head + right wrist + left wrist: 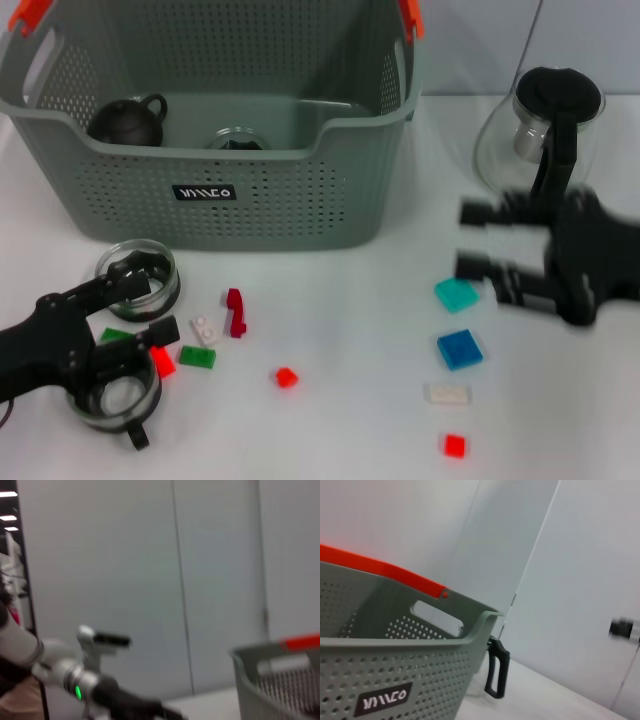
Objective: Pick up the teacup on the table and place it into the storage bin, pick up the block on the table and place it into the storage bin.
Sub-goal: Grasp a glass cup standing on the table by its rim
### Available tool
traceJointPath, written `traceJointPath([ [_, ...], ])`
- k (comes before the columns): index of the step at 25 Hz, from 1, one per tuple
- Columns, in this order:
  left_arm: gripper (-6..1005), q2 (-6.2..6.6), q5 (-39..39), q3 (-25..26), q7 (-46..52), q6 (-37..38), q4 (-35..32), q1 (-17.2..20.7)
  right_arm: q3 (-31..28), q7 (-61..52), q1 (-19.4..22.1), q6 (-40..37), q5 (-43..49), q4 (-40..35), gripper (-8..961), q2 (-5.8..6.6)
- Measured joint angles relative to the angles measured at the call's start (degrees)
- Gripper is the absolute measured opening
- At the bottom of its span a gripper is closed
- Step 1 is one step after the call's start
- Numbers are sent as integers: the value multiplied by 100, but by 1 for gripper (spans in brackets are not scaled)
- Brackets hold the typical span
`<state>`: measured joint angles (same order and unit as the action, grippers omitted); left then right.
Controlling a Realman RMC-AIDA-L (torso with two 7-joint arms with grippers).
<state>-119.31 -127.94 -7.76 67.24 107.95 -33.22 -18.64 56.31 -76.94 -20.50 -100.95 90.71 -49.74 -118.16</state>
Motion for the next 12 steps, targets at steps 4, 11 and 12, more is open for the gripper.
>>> traceJointPath([
  [4, 806, 60, -98, -213, 468, 334, -388, -37, -219, 563, 174, 45, 589, 583, 536, -48],
  [11, 806, 186, -121, -1167, 2506, 925, -2270, -299, -331, 451, -217, 171, 1028, 1149, 536, -35],
  [12, 806, 192, -123, -1382, 2753, 919, -2557, -363, -330, 483, -257, 191, 1078, 1145, 568, -49],
])
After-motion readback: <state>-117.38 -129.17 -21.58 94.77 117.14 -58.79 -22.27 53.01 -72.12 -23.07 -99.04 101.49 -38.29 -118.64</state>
